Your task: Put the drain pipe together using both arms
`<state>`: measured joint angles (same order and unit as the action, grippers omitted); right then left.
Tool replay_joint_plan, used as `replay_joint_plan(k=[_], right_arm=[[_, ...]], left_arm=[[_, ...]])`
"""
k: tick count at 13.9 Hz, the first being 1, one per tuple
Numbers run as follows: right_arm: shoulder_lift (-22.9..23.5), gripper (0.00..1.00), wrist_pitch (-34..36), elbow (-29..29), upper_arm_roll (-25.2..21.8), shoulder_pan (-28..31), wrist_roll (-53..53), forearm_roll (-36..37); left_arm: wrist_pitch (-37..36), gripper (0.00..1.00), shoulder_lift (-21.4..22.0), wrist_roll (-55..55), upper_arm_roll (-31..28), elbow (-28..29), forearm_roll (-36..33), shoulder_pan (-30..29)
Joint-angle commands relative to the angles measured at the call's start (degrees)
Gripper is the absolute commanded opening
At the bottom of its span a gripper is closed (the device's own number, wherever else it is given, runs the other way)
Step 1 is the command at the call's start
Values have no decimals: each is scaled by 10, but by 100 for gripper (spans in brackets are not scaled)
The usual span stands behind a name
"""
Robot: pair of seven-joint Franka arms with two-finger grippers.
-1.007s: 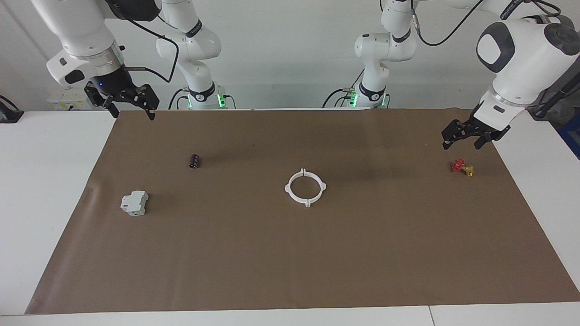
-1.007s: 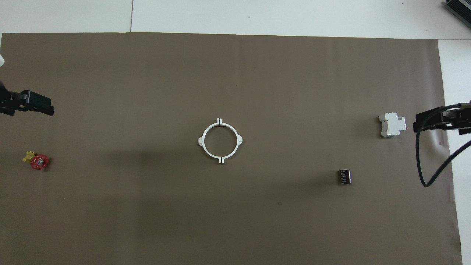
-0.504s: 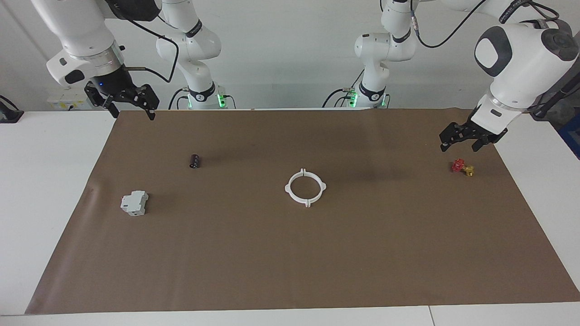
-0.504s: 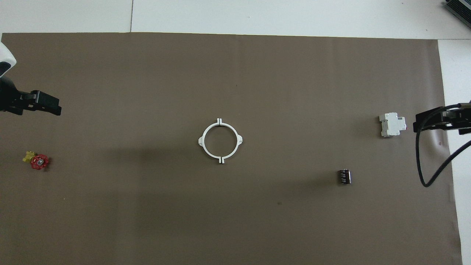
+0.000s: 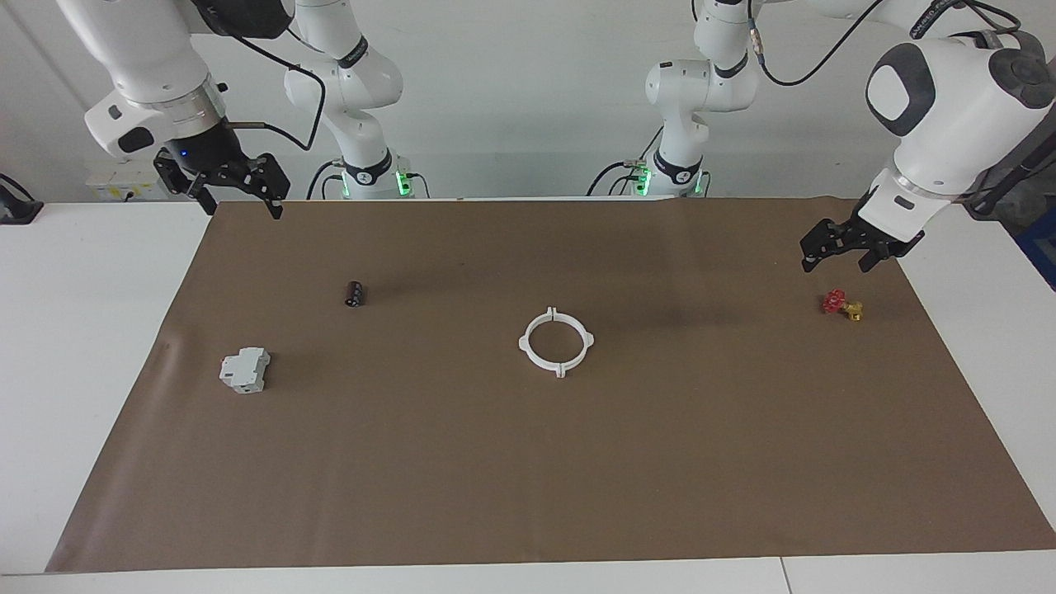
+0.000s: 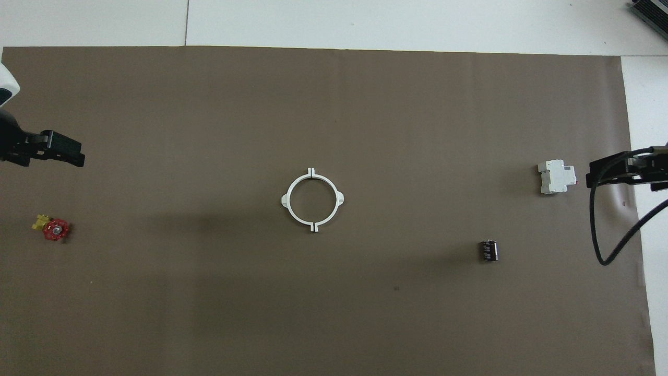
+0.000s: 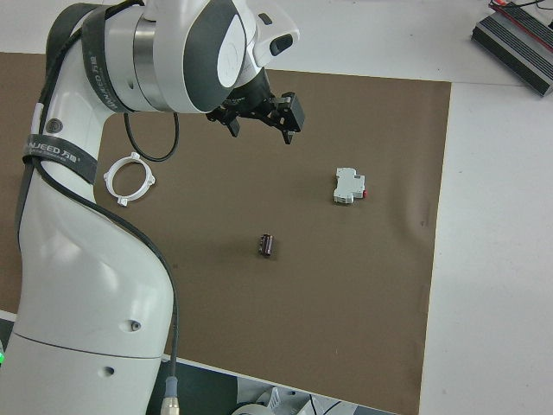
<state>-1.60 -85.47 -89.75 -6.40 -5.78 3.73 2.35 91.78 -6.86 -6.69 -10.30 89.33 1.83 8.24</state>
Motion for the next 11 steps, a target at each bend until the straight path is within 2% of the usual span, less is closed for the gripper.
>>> replay_joint_plan(k=[1,6,9,11], right_arm=[[0,100,9,5,0,4,-12,-14],[0,100,9,5,0,4,-12,-14],[0,100,9,5,0,4,-12,-14],[0,100,8,5,0,4,-12,-14]], left_arm=[[-27,100,5,3,-5,-13,10,6],[-27,100,27,4,3,-11,10,6],[-43,100,17,6,5,-21,9,4],[-48,100,18,40,29,-26,5,3]])
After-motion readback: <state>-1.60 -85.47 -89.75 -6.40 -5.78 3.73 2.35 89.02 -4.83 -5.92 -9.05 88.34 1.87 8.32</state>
